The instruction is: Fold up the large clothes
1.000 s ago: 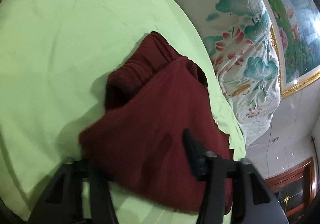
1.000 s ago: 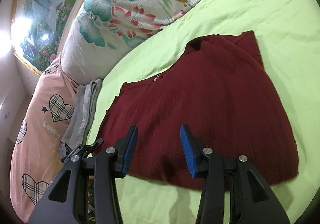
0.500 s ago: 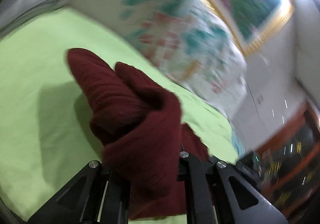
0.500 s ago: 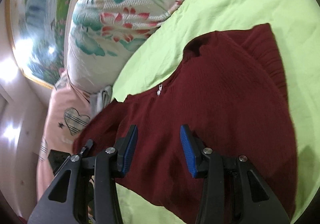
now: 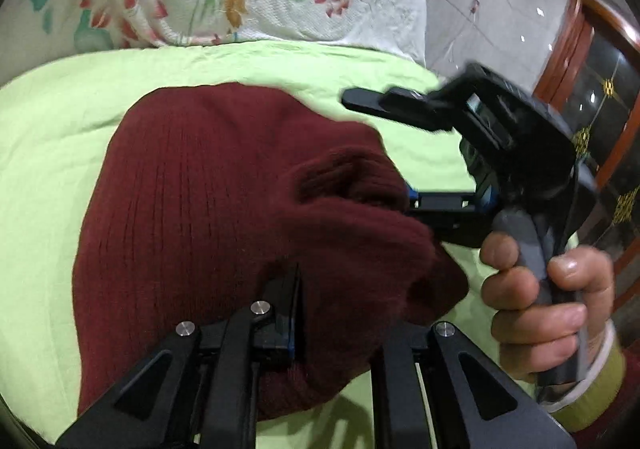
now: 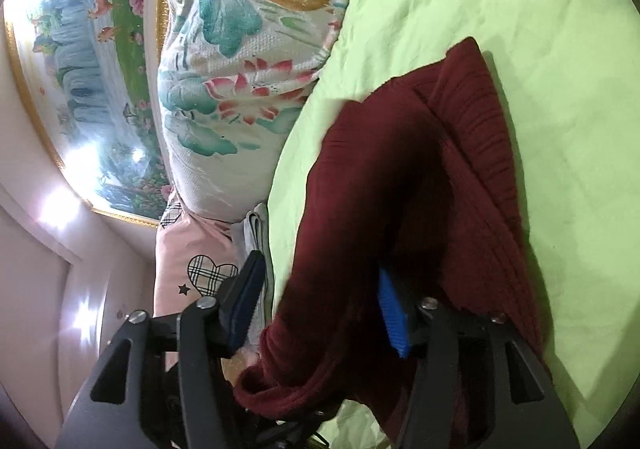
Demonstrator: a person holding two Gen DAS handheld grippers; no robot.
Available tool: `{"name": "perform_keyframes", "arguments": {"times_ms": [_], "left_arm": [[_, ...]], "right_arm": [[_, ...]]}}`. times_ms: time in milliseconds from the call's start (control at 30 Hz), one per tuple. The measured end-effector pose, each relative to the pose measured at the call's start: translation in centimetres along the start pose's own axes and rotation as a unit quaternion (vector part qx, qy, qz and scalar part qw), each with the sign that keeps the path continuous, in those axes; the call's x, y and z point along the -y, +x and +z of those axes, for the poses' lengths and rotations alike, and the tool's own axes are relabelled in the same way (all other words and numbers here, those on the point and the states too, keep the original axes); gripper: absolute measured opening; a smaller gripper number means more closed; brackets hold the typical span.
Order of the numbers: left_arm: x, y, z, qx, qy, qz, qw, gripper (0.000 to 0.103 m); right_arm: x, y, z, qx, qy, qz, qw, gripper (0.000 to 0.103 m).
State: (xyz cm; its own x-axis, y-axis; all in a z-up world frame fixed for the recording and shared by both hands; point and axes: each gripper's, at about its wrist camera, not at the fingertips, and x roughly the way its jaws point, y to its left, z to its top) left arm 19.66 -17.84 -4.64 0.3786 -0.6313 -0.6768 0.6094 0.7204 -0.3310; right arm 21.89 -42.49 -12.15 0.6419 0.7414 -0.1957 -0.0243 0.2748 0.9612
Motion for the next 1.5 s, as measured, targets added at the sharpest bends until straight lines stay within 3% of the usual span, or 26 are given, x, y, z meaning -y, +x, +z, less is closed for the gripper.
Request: {"name": "perform_keyframes", "arguments": {"times_ms": [100,167,267,333,400,500,600,667,733,833,900,1000,1100,1200,1267,1433,1500], "left_arm": [[-0.8,-0.5,0.1,0.003,-0.012,0.003,0.9999,0.011],[-0.8,-0.6,0.1,0.006,-0.013,0.005,0.9999,0.011],[-0.3,-1.4,-0.9,0.013,0.000,0.013,0.9998,0.011],[0.2,-1.5,-1.1,0.015,0.008,0.020,0.9997,0.012],[0.6,-1.4,-0.8,0.014,0.013,0.019,0.9996,0.011],[1.9,-1.7,0.5,0.030,0.028,0.015,0.9990,0.011],[4.2,-2.5,2.1,0.056,0.049,0.010,0.9971,0.011],[5.3,-1.7,2.6,0.049,0.052,0.003,0.9974,0.012],[5.8,0.7,2.4,0.020,0.050,-0.007,0.9985,0.013],[5.6,3.7,0.9,-0.028,0.046,-0.002,0.9985,0.013],[5.6,3.7,0.2,-0.033,0.051,-0.008,0.9981,0.014],[5.2,2.2,0.0,-0.037,0.048,-0.023,0.9979,0.027],[4.6,-0.2,0.0,-0.040,0.035,-0.048,0.9974,0.035],[3.7,-3.1,0.3,-0.022,0.019,-0.058,0.9979,0.050],[2.2,-5.7,0.4,0.003,0.004,-0.051,0.9987,0.059],[-2.0,-8.9,0.8,0.040,-0.038,-0.003,0.9985,0.068],[-4.2,-8.8,0.9,0.037,-0.069,0.012,0.9968,0.068]], "right_arm": [[-0.2,0.2,0.2,-0.001,-0.003,0.001,1.000,0.068],[-0.6,0.7,0.3,-0.003,-0.018,-0.022,1.000,0.070],[-1.4,2.5,0.8,-0.024,-0.049,-0.109,0.993,0.070],[-2.0,3.8,1.3,-0.035,-0.068,-0.144,0.987,0.067],[-2.6,4.6,1.8,-0.041,-0.092,-0.166,0.981,0.022],[-4.5,4.5,3.2,-0.036,-0.127,-0.151,0.980,0.019],[-7.3,2.5,4.1,-0.007,-0.186,-0.121,0.975,0.018],[-8.0,1.1,4.4,0.007,-0.218,-0.134,0.967,0.018],[-6.3,0.8,4.9,0.001,-0.217,-0.178,0.960,0.018],[-1.7,1.1,5.0,-0.028,-0.174,-0.222,0.959,0.018],[-0.3,1.1,4.7,-0.031,-0.160,-0.218,0.962,0.018],[0.2,0.3,4.4,-0.022,-0.140,-0.179,0.974,0.018],[-0.4,0.7,4.1,-0.023,-0.148,-0.185,0.971,0.018],[-0.9,0.8,4.0,-0.028,-0.147,-0.205,0.967,0.025],[-1.2,-0.4,3.7,-0.014,-0.143,-0.207,0.968,0.026],[-2.9,-4.6,2.2,0.047,-0.151,-0.220,0.963,0.031],[-3.1,-5.3,2.0,0.052,-0.146,-0.220,0.963,0.039]]}}
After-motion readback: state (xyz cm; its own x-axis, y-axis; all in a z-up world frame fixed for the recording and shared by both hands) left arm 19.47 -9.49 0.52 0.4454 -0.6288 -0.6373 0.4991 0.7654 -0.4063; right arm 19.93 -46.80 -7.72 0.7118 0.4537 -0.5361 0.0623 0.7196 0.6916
